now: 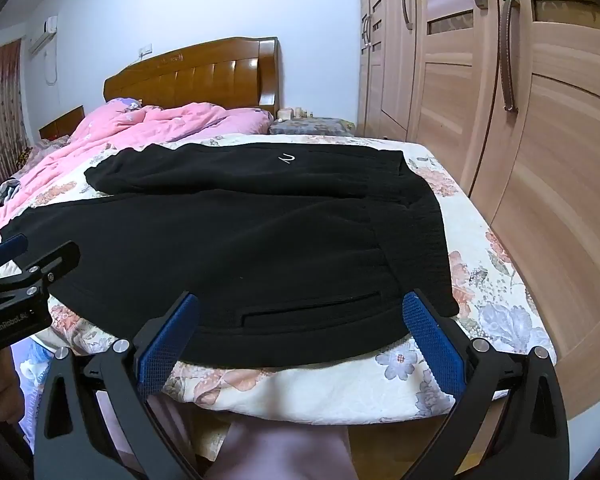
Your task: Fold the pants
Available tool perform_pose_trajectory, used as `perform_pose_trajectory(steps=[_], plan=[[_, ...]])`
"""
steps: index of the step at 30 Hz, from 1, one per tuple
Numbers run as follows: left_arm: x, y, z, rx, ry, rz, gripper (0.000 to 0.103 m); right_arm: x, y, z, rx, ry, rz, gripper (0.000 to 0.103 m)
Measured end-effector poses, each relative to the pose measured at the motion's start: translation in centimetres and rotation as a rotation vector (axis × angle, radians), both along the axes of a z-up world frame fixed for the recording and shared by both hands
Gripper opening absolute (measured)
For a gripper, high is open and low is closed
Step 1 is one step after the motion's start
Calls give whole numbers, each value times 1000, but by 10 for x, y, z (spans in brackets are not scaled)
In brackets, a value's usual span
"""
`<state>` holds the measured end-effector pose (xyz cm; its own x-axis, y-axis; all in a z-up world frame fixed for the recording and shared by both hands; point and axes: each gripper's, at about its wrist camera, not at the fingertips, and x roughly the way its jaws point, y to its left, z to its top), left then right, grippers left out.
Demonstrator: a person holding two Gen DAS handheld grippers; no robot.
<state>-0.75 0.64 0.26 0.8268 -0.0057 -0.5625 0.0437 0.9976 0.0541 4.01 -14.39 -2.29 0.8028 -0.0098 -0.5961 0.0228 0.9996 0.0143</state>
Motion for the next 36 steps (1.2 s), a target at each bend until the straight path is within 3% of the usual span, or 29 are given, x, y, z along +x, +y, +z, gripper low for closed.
perform_pose_trajectory(steps=[9,18,36], plan=[[-1,9,6,-53,-1,-2,101,1,-3,-2,21,7,1,98],[-6,19,14,9,-47,95,101,2,-2,-3,19,7,8,99],[-12,24,23,22,-81,112,101,1,0,-2,29,3,14,99]])
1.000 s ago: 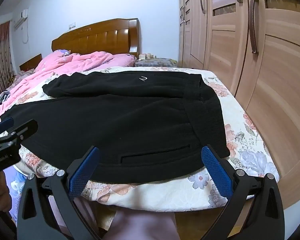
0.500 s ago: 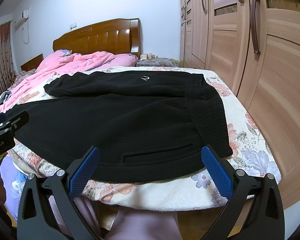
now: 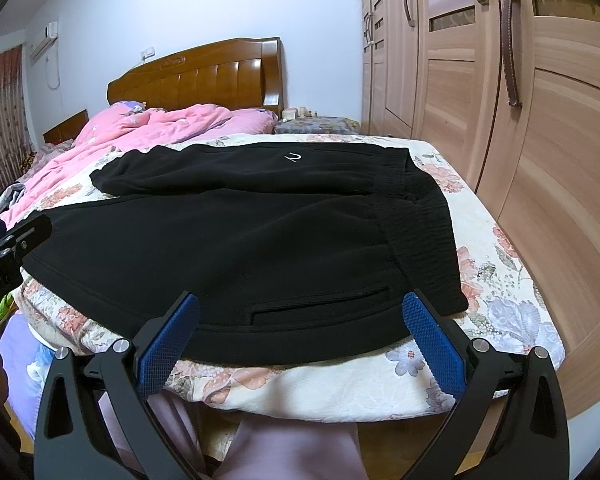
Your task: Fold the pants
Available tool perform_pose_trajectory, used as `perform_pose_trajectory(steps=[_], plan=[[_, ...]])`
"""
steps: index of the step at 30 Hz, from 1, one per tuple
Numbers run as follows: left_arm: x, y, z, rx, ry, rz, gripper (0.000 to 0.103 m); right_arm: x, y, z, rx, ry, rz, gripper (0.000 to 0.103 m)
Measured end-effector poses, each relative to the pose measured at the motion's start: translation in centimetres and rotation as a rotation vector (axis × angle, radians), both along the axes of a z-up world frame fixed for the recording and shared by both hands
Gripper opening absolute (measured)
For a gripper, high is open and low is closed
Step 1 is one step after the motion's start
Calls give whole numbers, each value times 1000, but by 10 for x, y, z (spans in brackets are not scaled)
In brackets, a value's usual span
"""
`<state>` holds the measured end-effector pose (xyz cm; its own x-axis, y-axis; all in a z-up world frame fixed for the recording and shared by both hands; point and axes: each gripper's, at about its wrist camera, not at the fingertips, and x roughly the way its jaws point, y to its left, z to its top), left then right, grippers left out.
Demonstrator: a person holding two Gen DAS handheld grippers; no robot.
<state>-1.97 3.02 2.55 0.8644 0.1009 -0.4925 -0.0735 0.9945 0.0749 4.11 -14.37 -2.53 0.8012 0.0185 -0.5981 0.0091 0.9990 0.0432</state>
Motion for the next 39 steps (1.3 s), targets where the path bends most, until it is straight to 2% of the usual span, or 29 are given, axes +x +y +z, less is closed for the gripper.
perform_pose_trajectory(steps=[19,39], plan=[[2,7,-1,-2,17,15,101,1,3,0,12,3,3,99],[14,12,-17,-17,75,19,101,7,-1,-9,18,34,-5,99]])
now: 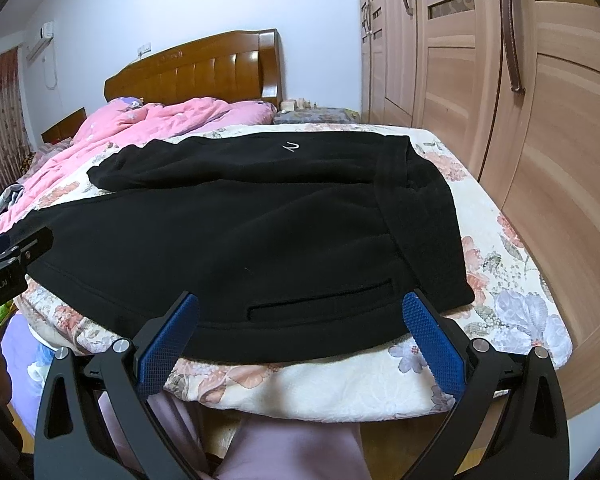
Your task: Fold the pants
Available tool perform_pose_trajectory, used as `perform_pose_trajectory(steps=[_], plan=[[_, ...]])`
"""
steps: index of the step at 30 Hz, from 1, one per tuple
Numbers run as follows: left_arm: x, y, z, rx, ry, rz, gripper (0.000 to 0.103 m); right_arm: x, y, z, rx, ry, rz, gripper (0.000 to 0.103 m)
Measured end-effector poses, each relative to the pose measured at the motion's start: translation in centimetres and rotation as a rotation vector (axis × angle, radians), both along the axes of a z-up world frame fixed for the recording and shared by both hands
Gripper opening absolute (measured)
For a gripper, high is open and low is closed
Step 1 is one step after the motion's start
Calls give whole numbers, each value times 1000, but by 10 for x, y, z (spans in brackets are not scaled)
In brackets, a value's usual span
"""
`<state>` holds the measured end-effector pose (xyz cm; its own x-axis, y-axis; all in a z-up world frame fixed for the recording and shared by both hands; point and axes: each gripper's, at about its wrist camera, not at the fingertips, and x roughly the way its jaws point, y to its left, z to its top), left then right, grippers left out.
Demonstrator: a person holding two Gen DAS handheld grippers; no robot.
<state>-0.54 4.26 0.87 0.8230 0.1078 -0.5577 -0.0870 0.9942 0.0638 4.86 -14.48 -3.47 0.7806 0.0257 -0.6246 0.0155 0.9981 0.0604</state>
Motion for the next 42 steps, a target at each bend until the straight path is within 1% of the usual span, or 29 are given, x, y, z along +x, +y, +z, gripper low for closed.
perform_pose_trajectory(steps=[5,11,17,21,24,27,34,36,38,40,41,42], plan=[[11,3,-5,-4,22,2,101,8,-2,-1,3,13,-7,99],[30,10,-11,-13,67,5,101,28,-7,-2,5,52,-20,98],[63,18,-24,-30,146,13,101,57,-10,-6,-1,114,-32,98],[95,25,-32,-39,206,26,101,84,-14,-6,0,151,-37,98],[119,28,-35,-38,235,37,101,110,-18,-3,-8,167,-32,98],[147,29,-37,-20,266,43,101,142,-26,1,-18,175,-29,98],[215,28,-39,6,323,53,101,238,-57,11,0,193,1,99],[234,23,-41,22,343,29,101,273,-67,10,-8,208,29,99],[255,17,-43,39,381,-36,101,302,-72,7,-32,220,76,99],[292,12,-48,64,486,-189,101,337,-82,1,-64,234,148,98],[307,12,-49,68,531,-230,101,352,-88,-3,-60,248,197,98],[329,17,-50,75,600,-266,101,367,-94,-8,-50,270,245,98]])
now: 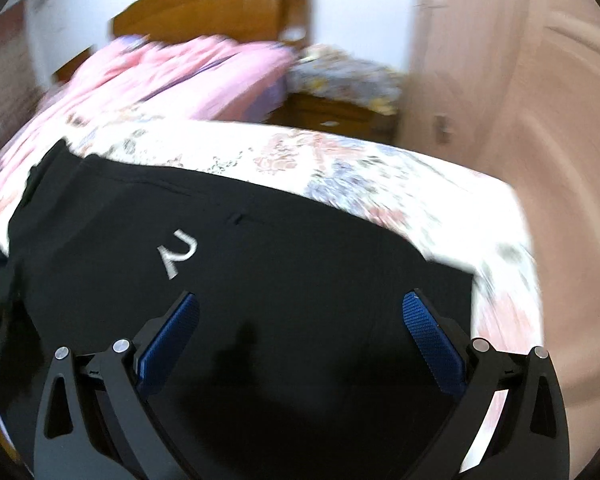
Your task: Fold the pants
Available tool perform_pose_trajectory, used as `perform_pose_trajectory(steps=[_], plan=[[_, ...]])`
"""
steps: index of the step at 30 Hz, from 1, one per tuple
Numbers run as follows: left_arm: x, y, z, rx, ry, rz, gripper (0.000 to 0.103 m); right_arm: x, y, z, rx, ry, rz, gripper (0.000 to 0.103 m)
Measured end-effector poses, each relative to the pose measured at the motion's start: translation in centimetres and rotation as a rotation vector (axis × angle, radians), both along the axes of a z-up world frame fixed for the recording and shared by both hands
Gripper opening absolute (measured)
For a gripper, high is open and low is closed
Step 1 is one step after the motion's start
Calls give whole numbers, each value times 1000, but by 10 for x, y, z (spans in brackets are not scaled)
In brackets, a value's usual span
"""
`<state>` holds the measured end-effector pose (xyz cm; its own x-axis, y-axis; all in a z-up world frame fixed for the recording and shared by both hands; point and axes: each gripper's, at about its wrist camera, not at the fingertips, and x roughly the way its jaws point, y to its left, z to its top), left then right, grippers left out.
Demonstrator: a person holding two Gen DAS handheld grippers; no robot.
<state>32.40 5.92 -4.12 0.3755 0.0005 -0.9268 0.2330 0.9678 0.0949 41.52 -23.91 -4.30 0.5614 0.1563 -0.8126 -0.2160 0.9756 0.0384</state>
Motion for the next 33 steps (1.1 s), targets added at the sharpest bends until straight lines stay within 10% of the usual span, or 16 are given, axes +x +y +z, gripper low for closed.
perform_pose_trajectory(steps=[6,10,14,18,22,30,33], plan=[[89,16,-6,-80,320,-115,102,64,-38,-18,7,67,97,99],[101,17,-8,-136,365,-153,101,85,-42,-29,35,136,138,99],[90,30,19,-323,257,-206,101,87,-36,-30,26,130,220,98],[86,72,49,-535,9,-174,101,78,-33,-25,58,93,288,63],[111,101,50,-421,-43,-72,101,54,-21,-10,17,16,320,10],[176,168,30,-698,93,240,100,-42,9,47,-58,-238,319,9],[197,166,24,-681,110,300,100,-83,20,53,-48,-280,308,9]])
